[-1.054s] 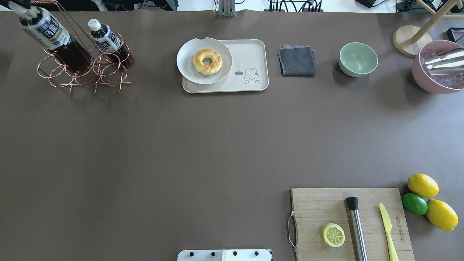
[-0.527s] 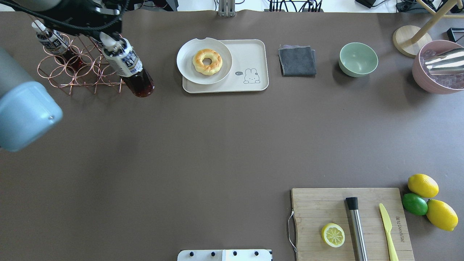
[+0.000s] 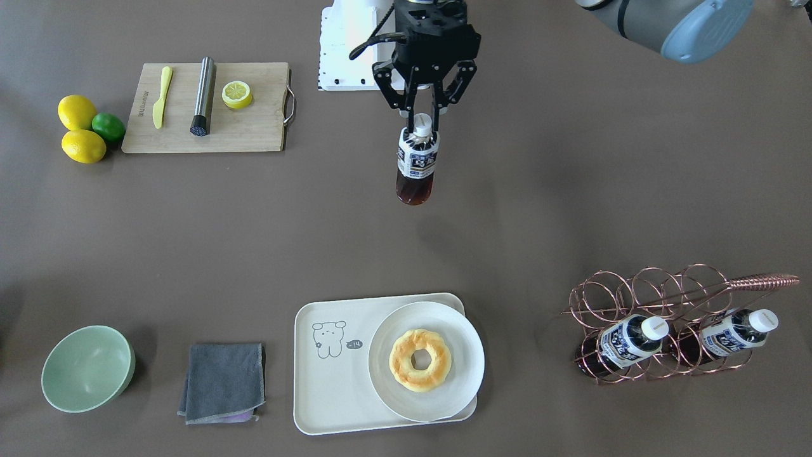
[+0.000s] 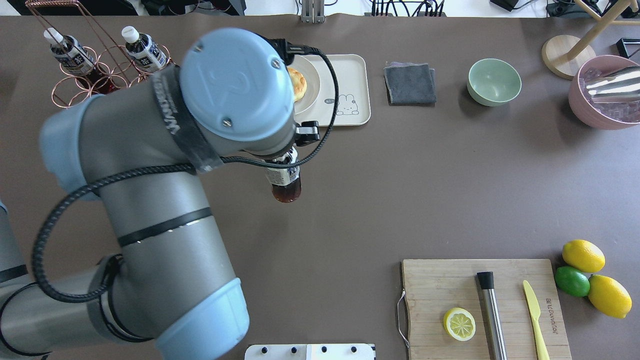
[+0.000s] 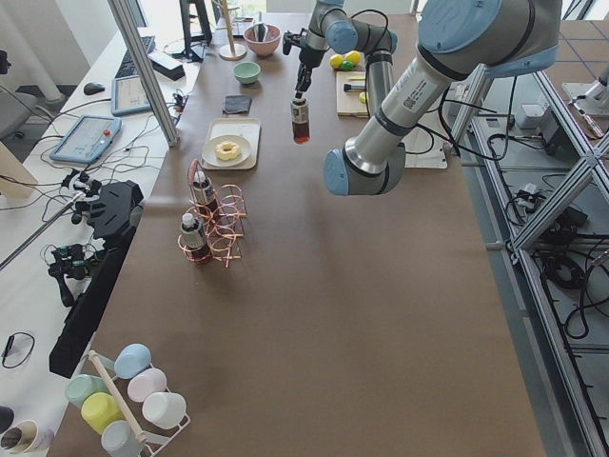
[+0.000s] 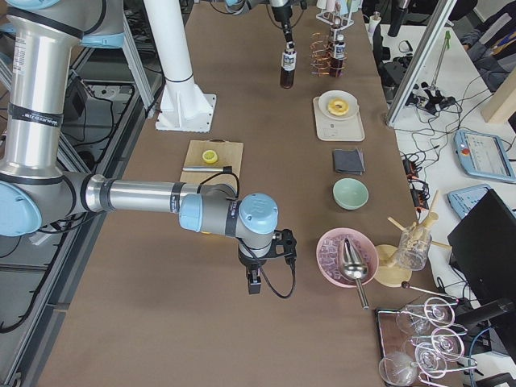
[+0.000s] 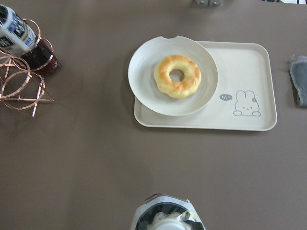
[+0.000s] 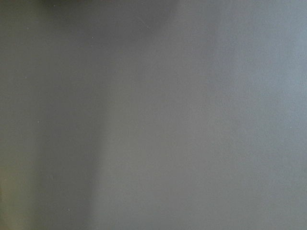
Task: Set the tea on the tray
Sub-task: 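Carry the bottle toward the table center and set it down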
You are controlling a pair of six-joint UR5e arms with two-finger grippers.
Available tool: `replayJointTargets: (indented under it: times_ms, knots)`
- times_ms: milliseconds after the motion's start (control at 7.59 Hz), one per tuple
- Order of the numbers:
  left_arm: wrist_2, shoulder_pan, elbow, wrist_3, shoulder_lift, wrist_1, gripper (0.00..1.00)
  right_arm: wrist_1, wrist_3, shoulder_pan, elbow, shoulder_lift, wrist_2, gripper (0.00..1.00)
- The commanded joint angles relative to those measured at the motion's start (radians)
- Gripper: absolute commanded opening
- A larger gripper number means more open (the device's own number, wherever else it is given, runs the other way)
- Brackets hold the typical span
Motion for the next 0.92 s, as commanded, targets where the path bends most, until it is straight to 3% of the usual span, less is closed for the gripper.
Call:
replayJointTargets:
  times_ms: [0, 395, 790]
  knots:
    - [0.128, 0.158, 0.108, -0.098, -0.064, -0.012, 0.0, 0.002, 0.0, 0.001, 0.003, 0.002, 0.0, 1.0]
    - [0.139, 0.169, 0.119, -0.098, 0.003, -0.134, 0.0, 0.0, 0.001, -0.001, 0.005, 0.002, 0.002, 1.0]
    - [0.139, 0.169, 0.117, -0.095, 0.007, -0.143, 0.0, 0.002, 0.0, -0.001, 0.006, 0.002, 0.002, 1.0]
